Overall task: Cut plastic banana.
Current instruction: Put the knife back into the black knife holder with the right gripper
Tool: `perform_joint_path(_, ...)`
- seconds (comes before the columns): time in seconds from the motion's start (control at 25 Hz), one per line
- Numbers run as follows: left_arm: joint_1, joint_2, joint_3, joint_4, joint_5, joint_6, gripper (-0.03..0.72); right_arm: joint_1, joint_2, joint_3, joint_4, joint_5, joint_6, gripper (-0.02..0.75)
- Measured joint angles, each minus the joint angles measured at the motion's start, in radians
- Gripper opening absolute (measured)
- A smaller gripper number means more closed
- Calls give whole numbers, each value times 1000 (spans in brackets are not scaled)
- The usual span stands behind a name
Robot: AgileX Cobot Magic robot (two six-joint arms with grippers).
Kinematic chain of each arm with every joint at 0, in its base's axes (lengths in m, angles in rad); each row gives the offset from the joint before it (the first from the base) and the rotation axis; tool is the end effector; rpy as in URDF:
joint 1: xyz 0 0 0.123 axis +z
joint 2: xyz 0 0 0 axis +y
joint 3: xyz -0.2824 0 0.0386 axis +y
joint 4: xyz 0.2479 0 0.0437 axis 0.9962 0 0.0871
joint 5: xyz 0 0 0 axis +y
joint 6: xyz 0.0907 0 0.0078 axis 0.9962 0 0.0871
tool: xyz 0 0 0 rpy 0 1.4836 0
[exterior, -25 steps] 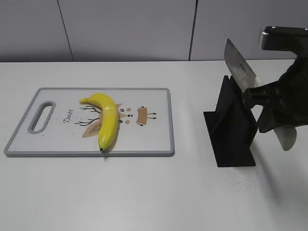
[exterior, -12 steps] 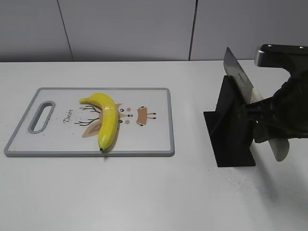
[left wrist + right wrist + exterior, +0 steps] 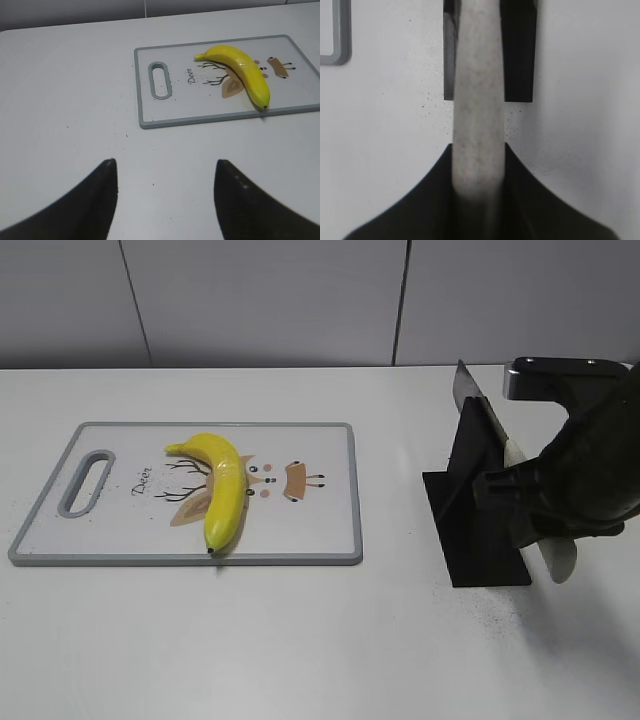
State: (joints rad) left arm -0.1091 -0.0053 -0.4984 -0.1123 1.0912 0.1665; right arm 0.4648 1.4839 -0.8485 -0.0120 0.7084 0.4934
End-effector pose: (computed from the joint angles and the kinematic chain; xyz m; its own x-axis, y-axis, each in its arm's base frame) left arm -0.0080 -0.0082 0.2747 -0.4492 0.1636 -0.8783 0.2481 0.9673 0.0532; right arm 0.2394 0.1192 0.2091 -0.9601 0.0394 -0.2770 0.0010 0.9905 0.1373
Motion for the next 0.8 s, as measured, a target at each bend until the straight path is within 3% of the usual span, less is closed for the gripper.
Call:
perform_joint_path(0.12, 0, 0, 0, 0, 0, 0, 574, 0, 2, -8, -10, -8, 1, 197)
perform_joint_path(0.32, 0, 0, 0, 0, 0, 0, 574, 0, 2, -18, -48, -16, 1, 450)
perform_joint_path(0.4, 0, 0, 0, 0, 0, 0, 574, 0, 2, -18, -60, -16, 0, 512)
perform_joint_path(0.8, 0, 0, 0, 1, 0, 0, 574, 0, -23, -56, -62, 142, -129, 559)
